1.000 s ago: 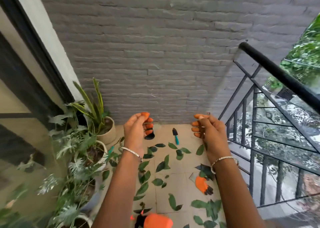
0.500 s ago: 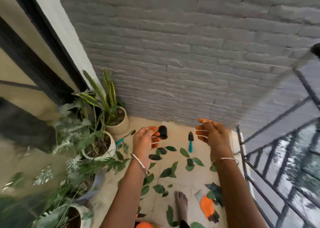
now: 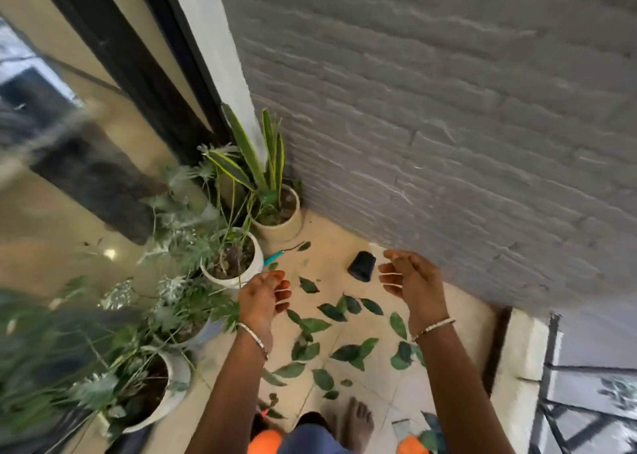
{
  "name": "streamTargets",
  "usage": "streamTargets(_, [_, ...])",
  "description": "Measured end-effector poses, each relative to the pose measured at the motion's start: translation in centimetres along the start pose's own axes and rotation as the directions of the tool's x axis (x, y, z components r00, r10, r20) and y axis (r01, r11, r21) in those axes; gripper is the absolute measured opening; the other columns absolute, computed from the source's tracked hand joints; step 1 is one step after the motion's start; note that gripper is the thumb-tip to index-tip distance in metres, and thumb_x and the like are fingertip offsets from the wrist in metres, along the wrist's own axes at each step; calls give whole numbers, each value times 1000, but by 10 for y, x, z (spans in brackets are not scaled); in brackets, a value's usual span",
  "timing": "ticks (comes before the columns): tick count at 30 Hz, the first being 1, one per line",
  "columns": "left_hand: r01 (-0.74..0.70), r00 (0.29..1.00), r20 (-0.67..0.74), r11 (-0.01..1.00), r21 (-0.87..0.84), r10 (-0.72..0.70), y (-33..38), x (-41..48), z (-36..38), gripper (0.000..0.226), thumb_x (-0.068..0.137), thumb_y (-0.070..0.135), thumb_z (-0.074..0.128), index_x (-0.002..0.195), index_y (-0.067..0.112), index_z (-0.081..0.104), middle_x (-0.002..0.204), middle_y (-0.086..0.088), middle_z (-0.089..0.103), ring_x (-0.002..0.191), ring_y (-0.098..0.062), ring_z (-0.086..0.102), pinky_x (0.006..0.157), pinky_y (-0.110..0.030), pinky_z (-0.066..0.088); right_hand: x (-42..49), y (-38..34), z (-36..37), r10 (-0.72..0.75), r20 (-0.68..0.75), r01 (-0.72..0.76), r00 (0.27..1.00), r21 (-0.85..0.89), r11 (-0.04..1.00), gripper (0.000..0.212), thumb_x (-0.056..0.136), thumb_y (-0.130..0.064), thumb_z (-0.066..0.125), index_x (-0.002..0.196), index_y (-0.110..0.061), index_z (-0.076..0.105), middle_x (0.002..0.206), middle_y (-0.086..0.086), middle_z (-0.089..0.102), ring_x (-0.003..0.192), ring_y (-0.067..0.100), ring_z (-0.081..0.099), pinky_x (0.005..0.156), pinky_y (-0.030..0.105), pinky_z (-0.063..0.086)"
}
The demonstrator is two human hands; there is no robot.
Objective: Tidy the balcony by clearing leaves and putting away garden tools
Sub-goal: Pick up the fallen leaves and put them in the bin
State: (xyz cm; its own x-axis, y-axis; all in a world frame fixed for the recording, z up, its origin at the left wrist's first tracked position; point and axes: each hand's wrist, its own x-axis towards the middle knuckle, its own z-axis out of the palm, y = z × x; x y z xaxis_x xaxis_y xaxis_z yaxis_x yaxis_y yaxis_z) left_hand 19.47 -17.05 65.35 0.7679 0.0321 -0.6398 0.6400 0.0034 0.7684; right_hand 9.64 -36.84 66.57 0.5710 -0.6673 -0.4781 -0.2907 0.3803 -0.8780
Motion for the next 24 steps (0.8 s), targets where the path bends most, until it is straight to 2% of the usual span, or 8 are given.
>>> streamTargets(2, [11, 1000, -29, 1000, 10, -10, -8, 21, 0, 19, 95, 6, 53, 82, 11, 66, 62, -1, 64, 47, -9, 59, 56, -26, 43, 21, 16, 14, 42, 13, -42, 999, -6, 999, 19, 98, -9, 52, 91, -8, 70, 70, 6, 69, 61, 21, 62, 58, 27, 48])
streamTargets(5, [53, 997, -62, 999, -3, -53, -27, 69, 5, 16, 96, 6, 52, 89, 8, 66, 67, -4, 64, 55, -17, 59, 56, -26, 43, 62, 43, 41, 96, 36, -95, 995, -40, 995, 23, 99, -7, 52, 84, -12, 68, 65, 4, 68, 59, 20, 61, 57, 25, 48])
streamTargets(8, [102, 994, -48, 995, 14, -101, -52, 122, 18, 18, 98, 8, 49, 91, 6, 66, 74, -9, 65, 62, -22, 59, 57, -26, 45, 109, 77, 65, 135, 60, -132, 989, -51, 990, 24, 98, -1, 50, 81, -8, 65, 60, 5, 63, 53, 18, 55, 52, 23, 42])
streamTargets(11, [159, 987, 7, 987, 20, -159, -82, 184, 36, 20, 98, 7, 48, 93, 4, 66, 76, -12, 66, 63, -23, 61, 62, -30, 47, 169, 122, 83, 158, 62, -153, 985, -82, 985, 21, 98, 3, 48, 85, 0, 65, 64, 13, 61, 52, 18, 54, 48, 22, 42])
streamTargets(15, [237, 971, 36, 971, 24, -238, -132, 288, 63, 18, 99, 5, 47, 99, 1, 64, 77, -11, 66, 56, -15, 65, 61, -29, 49, 257, 207, 105, 229, 39, -217, 973, -200, 955, 17, 98, -1, 49, 95, 3, 65, 73, 18, 62, 59, 23, 53, 48, 22, 44])
streamTargets(18, [294, 955, 30, 956, -1, -294, -162, 361, 83, 18, 101, 9, 43, 106, 3, 59, 82, -10, 65, 66, -20, 64, 64, -30, 50, 321, 270, 125, 299, 25, -283, 954, -256, 924, 15, 96, 3, 49, 93, 5, 64, 71, 17, 59, 58, 21, 53, 47, 19, 45])
streamTargets(22, [409, 913, 23, 912, -44, -408, -207, 456, 100, 15, 101, 11, 41, 100, 12, 56, 83, -7, 62, 72, -22, 60, 67, -30, 50, 404, 357, 155, 365, 72, -306, 928, -412, 858, 15, 93, -9, 60, 82, -15, 68, 65, 6, 66, 58, 20, 59, 52, 25, 45])
streamTargets(24, [435, 899, -25, 900, -35, -436, -236, 505, 101, 11, 101, 13, 44, 103, 15, 55, 89, -6, 60, 76, -22, 58, 71, -32, 49, 441, 396, 171, 358, 113, -257, 927, -506, 823, 13, 89, -16, 64, 78, -21, 69, 66, 2, 67, 62, 21, 60, 54, 27, 45])
